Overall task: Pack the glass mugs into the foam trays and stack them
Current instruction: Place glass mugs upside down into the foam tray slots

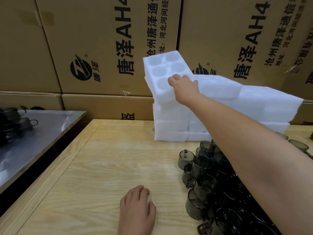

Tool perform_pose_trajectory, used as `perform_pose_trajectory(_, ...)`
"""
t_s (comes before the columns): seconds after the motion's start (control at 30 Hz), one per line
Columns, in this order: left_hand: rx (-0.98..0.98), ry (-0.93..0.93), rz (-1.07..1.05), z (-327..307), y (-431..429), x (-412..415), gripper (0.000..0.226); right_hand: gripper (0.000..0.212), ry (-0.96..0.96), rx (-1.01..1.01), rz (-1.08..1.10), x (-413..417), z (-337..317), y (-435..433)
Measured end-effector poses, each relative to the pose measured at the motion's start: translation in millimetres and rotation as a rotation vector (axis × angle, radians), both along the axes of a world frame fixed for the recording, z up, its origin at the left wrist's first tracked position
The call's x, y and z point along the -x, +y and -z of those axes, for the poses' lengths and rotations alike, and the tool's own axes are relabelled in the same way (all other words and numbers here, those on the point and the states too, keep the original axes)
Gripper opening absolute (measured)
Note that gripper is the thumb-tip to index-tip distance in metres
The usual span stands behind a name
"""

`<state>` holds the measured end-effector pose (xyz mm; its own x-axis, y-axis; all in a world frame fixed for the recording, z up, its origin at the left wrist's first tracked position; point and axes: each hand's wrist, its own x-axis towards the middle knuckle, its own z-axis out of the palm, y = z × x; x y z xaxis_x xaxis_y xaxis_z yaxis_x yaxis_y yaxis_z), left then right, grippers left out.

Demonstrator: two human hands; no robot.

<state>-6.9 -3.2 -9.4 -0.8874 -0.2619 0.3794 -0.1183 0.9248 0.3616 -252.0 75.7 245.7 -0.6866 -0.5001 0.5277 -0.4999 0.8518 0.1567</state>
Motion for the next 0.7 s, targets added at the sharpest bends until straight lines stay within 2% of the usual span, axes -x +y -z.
perform_pose_trajectory(0.07, -0.017, -0.078, -0.016, -2, 2, 0, 0.042, 0.050, 0.024, -0.075, 0.020, -7, 0, 0)
perform_pose_trajectory(0.17, -0.091, 0.005, -0.065, 8, 1, -1, 0.038, 0.047, 0.068, -0.103, 0.095, -17, 0, 0)
perform_pose_trajectory(0.23, -0.119, 0.015, -0.069, 7, 2, -3, 0.035, 0.052, 0.094, -0.042, 0.110, -27, -3, 4)
perform_pose_trajectory(0.33, -0.047, -0.014, -0.084, 8, -1, 0, 0.034, 0.049, 0.082, 0.095, 0.061, -52, -11, 15)
perform_pose_trajectory(0.4, -0.111, 0.008, -0.092, 10, -4, 3, 0.030, 0.047, 0.045, 0.170, -0.022, -79, -12, 24)
perform_pose_trajectory(0.47, -0.367, 0.165, -0.088, 6, -5, 2, 0.020, 0.045, 0.006, 0.233, -0.137, -116, -4, 35)
perform_pose_trajectory(0.5, -0.575, 0.242, -0.087, 1, -7, 1, 0.015, 0.044, -0.011, 0.256, -0.197, -138, 4, 41)
perform_pose_trajectory(0.63, -1.659, 0.475, -0.066, -24, -36, -11, 0.023, 0.047, -0.144, 0.316, -0.373, -223, 53, 70)
perform_pose_trajectory(0.7, -2.073, 0.546, -0.037, -23, -68, -25, 0.022, 0.054, -0.257, 0.311, -0.372, -256, 81, 85)
